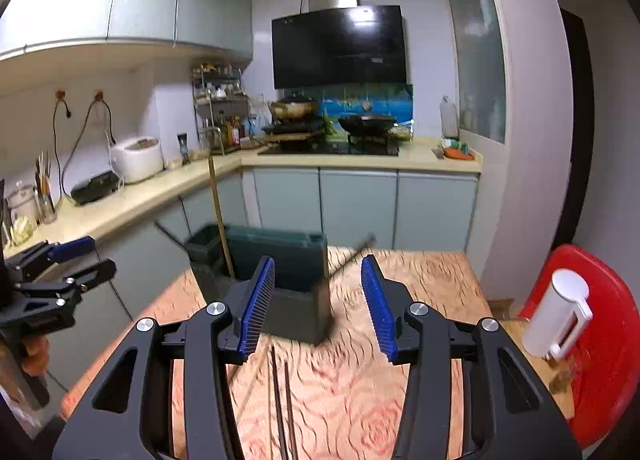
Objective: Organize utensils
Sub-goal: 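Move both open tools back down toward the remaining chopsticks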
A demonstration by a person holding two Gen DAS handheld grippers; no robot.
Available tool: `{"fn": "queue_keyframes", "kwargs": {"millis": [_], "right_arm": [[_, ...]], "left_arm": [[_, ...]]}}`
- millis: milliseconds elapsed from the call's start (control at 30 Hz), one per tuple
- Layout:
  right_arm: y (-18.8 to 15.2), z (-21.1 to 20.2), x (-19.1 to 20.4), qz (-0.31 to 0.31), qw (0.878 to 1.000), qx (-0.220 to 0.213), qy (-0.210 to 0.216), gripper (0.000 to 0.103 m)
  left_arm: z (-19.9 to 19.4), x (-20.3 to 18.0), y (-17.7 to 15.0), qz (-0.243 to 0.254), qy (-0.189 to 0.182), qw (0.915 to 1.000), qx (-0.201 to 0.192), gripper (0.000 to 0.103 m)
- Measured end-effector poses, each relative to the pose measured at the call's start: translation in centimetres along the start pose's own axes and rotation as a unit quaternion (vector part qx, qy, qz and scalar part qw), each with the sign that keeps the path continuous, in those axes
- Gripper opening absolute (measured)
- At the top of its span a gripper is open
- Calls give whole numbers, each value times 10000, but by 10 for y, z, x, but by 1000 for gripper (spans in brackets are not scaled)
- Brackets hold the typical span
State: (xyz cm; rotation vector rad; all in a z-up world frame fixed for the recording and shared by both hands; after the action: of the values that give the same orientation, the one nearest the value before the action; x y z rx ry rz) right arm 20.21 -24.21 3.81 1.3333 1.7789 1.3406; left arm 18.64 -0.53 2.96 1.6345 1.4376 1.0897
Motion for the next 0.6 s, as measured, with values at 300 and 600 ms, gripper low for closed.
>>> {"fn": "queue_keyframes", "kwargs": {"millis": [300,600], "right_arm": [[-88,-8,-1,-99,9980,584,-226,44],[-148,-7,-5,188,9943,1038,-158,44]], "left_arm": [[-5,4,-81,87,9,9987,500,69],[-8,-9,-144,119,-163,9952,960,69]]}}
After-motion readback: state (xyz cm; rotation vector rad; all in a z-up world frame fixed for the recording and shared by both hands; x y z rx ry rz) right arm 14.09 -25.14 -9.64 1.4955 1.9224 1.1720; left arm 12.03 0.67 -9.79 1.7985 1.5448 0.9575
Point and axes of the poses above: each gripper's, at about its wrist camera, not at the fingertips, and z roughly the way its jaws point, x to its left, y to its top, the point moved 5 cm from there along z, roughly the way its jaws point, and after that the axes turned 12 degrees about y, right-handed, at the moved point
